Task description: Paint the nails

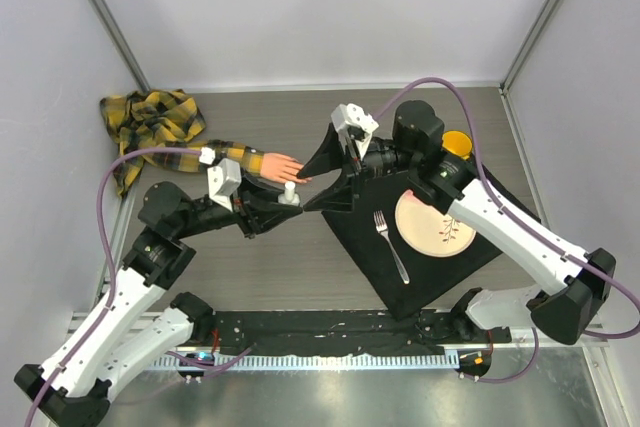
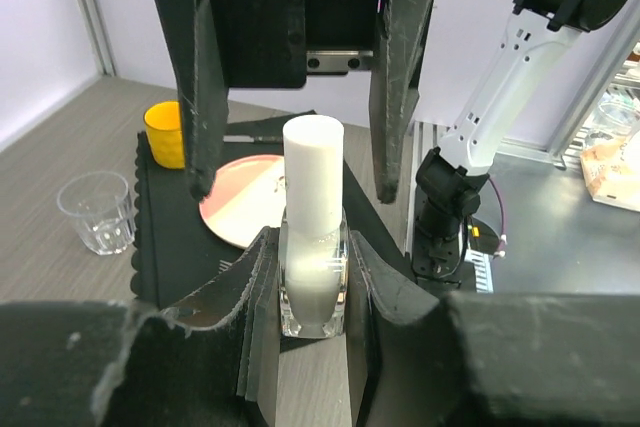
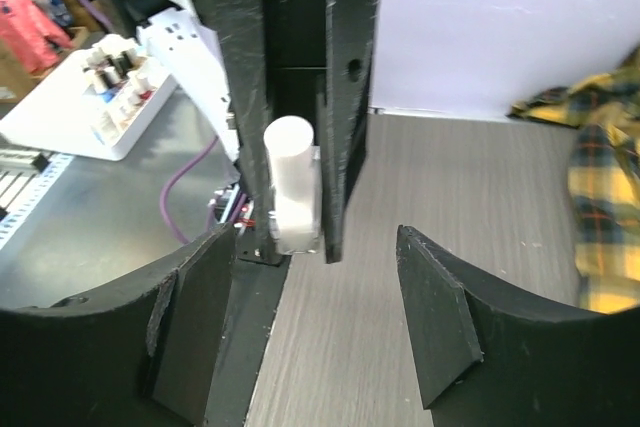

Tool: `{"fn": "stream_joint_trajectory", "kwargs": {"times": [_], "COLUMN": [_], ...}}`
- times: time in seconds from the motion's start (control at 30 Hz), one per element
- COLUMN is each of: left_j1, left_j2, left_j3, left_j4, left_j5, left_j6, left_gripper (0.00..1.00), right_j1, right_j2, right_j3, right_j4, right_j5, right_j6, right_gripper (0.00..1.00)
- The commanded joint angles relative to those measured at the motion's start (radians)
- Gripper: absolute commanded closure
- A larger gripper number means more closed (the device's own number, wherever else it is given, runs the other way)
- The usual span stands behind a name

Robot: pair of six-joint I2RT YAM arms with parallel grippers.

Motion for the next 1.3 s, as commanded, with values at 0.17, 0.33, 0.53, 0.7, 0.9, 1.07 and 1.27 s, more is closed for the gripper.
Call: {"fn": "stream_joint_trajectory", "kwargs": {"times": [0.17,0.33,0.53,0.7,0.9,1.07,1.27], "left_j1": [0.068,0.074,0.080,0.085,0.095,0.100,0.109], "left_j2": [-0.012,-0.016,-0.016,-0.009,0.000,0.002,0.000], "left_j3": [-0.043,-0.052,-0.057,-0.058,-0.058,-0.060,-0.063], "left_j4": [0.220,0.232,0.244,0.261,0.275,0.290,0.301], "left_j5": [0.088,0.092,0.103,0.109,0.118,0.120,0.125], "left_j6": [-0.088,-0.094,-0.102,-0.116,-0.127,-0.140,-0.150], "left_gripper": [1.00,1.00,1.00,1.00,1.00,1.00,1.00], "right_j1": [0.001,0.001,0.001,0.001,0.005,0.019,0.034], "right_j2": [0.001,0.028,0.053,0.071,0.094,0.108,0.125], "right_j3": [-0.065,-0.065,-0.069,-0.071,-0.077,-0.071,-0.060], "right_j4": [0.407,0.458,0.549,0.599,0.679,0.688,0.688], "right_j5": [-0.071,-0.062,-0.086,-0.095,-0.115,-0.115,-0.109], "right_j6": [0.233,0.277,0.358,0.392,0.458,0.464,0.462], "right_gripper": [0.36,0.41,0.44,0.48,0.49,0.49,0.50]}}
